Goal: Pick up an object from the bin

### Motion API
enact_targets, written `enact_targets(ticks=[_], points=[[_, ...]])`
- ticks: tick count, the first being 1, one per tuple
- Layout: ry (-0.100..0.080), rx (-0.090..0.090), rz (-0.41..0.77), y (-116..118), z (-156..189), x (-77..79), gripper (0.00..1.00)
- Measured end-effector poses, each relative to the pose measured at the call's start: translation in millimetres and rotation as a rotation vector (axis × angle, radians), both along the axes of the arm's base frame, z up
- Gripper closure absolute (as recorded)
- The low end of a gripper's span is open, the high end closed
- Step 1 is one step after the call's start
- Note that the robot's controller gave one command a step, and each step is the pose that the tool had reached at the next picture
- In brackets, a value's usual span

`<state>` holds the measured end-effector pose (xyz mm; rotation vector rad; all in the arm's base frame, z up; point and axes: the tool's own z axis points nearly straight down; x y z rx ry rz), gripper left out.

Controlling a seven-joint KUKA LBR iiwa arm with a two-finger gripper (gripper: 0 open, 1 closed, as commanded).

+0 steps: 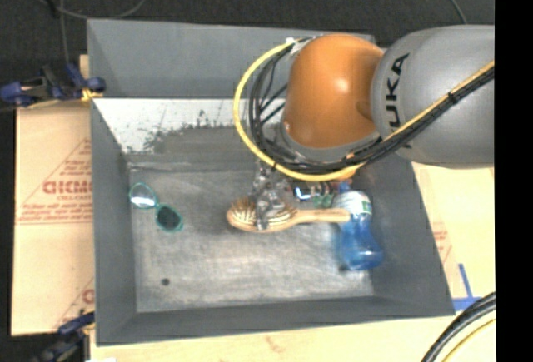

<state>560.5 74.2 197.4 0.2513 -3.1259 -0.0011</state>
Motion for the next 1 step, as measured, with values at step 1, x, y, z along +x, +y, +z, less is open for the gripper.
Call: enact_targets(ticks=[1], points=[[-0.009, 0.002, -0.038, 6.5, 38.5, 13.8, 1.00]])
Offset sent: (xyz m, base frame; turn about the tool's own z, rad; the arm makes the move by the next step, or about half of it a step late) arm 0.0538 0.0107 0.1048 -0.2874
